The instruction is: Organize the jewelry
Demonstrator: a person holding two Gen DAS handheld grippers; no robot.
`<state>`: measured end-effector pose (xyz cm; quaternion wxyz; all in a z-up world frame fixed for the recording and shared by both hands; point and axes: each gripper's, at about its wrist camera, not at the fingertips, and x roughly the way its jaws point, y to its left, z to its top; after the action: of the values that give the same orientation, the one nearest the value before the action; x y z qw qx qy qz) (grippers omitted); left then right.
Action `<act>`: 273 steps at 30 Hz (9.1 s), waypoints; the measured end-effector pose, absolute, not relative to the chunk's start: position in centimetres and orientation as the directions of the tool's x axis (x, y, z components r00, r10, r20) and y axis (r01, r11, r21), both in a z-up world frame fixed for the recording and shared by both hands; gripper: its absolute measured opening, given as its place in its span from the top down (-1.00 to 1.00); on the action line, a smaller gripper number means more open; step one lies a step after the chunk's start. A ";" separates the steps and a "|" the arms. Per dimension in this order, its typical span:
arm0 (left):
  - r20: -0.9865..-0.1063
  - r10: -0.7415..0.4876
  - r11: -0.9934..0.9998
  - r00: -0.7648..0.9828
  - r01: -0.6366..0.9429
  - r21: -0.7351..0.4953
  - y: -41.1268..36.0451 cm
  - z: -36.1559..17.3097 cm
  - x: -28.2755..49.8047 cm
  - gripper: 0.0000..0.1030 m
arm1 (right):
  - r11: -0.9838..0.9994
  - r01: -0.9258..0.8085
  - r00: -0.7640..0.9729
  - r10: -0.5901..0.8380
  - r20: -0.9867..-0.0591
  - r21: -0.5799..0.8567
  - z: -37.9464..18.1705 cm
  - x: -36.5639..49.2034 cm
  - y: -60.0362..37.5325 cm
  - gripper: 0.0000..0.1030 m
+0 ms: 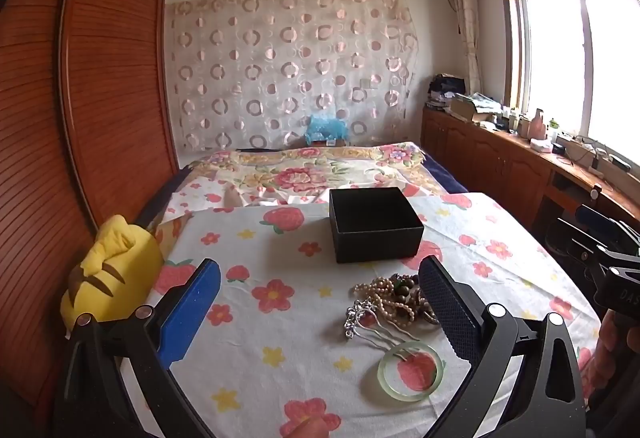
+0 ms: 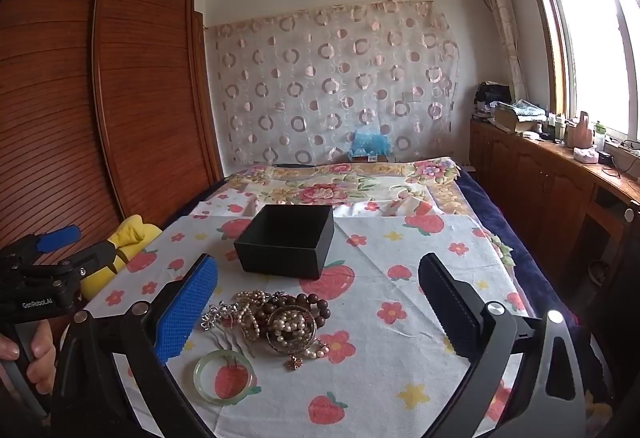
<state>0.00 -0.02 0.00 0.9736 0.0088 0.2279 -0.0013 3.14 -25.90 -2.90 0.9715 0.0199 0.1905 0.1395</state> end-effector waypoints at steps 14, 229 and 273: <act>-0.441 0.002 1.000 0.897 0.005 0.015 0.0 0.0 0.0 -0.87 | 0.961 -0.261 0.889 0.278 -0.364 0.094 -2.9 3.1 -25.9 -0.95; -0.728 -0.203 0.931 0.655 0.360 0.064 -5.4 -7.7 26.8 -0.33 | 0.910 -0.413 0.696 0.327 -0.639 0.015 -11.5 28.0 -25.5 -0.37; -0.754 -0.226 0.969 0.617 0.222 -0.109 3.1 -13.2 11.4 -0.50 | 0.853 -0.505 0.532 0.426 -0.731 0.130 -15.2 15.3 -19.7 0.10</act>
<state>11.42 3.10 -13.17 0.8991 -0.0027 0.4197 -0.1245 15.33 -19.73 -15.18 0.8740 -0.0488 0.4035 0.2663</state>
